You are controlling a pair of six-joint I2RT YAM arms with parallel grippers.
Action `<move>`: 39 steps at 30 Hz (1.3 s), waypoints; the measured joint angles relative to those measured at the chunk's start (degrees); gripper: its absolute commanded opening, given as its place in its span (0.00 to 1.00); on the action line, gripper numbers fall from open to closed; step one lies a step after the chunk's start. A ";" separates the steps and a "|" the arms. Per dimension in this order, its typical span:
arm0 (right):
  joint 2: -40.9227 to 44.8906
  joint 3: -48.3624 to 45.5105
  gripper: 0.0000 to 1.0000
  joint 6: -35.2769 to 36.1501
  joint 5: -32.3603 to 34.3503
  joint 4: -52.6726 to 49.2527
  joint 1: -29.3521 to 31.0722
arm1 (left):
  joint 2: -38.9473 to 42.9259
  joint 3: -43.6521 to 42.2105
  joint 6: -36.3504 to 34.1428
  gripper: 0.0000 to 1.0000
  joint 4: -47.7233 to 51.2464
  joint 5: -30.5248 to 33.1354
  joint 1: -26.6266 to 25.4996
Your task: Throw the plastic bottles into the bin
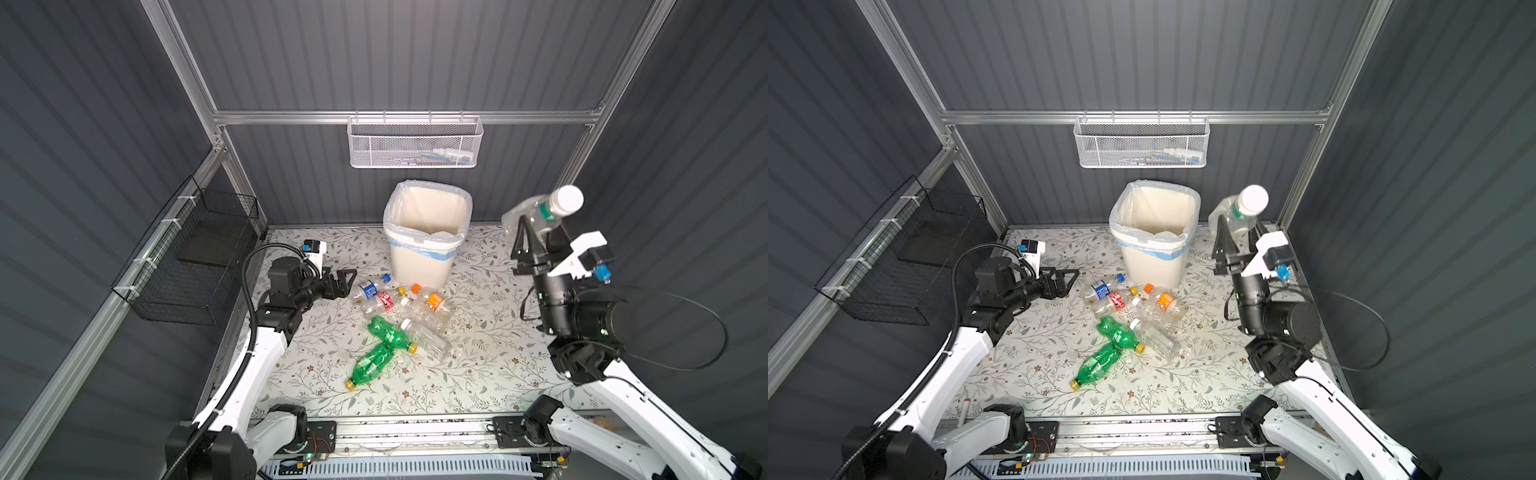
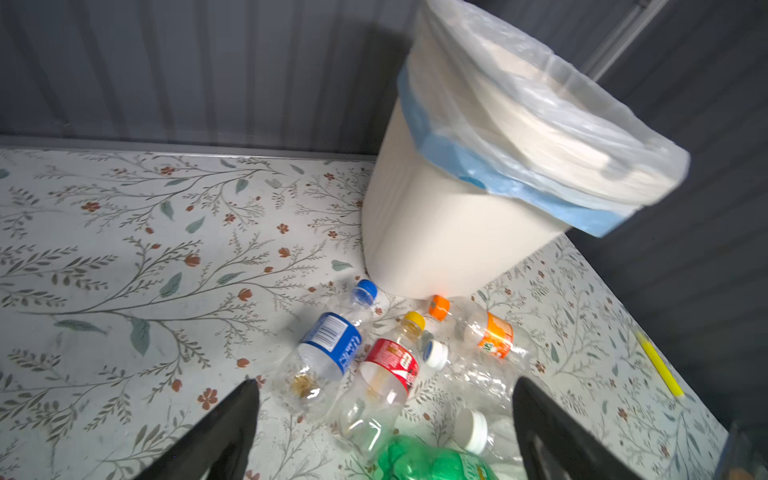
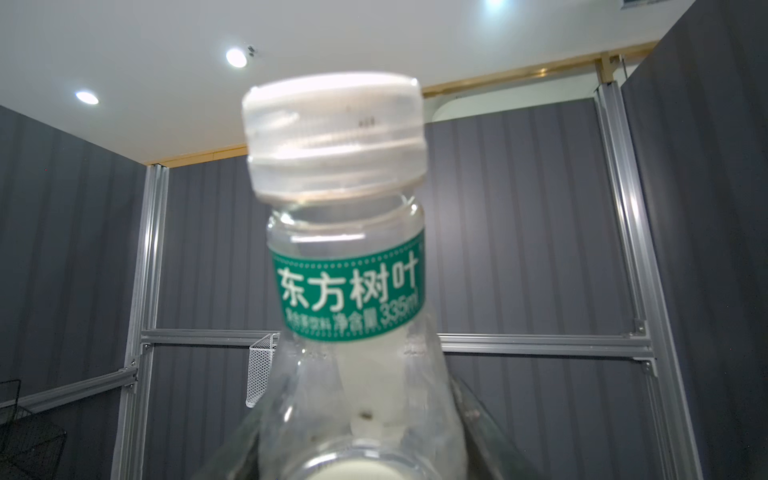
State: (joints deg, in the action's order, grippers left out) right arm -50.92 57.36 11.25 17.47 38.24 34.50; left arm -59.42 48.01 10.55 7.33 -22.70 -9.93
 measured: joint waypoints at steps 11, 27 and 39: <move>-37.07 46.64 0.99 -17.59 -13.57 -51.39 -9.29 | 11.02 -9.11 2.78 0.94 10.73 3.96 -9.31; -12.00 16.31 0.99 -32.30 -18.27 -50.18 -26.84 | -9.53 2.89 -13.22 0.99 25.09 11.50 -26.18; -10.95 6.62 0.99 -36.72 -23.96 -49.05 -34.77 | -13.99 0.48 -9.84 0.98 23.56 17.55 -36.15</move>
State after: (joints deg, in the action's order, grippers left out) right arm -61.87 63.99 -25.47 -6.48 -10.81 -0.27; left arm -73.41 48.49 0.71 30.89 -5.15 -46.09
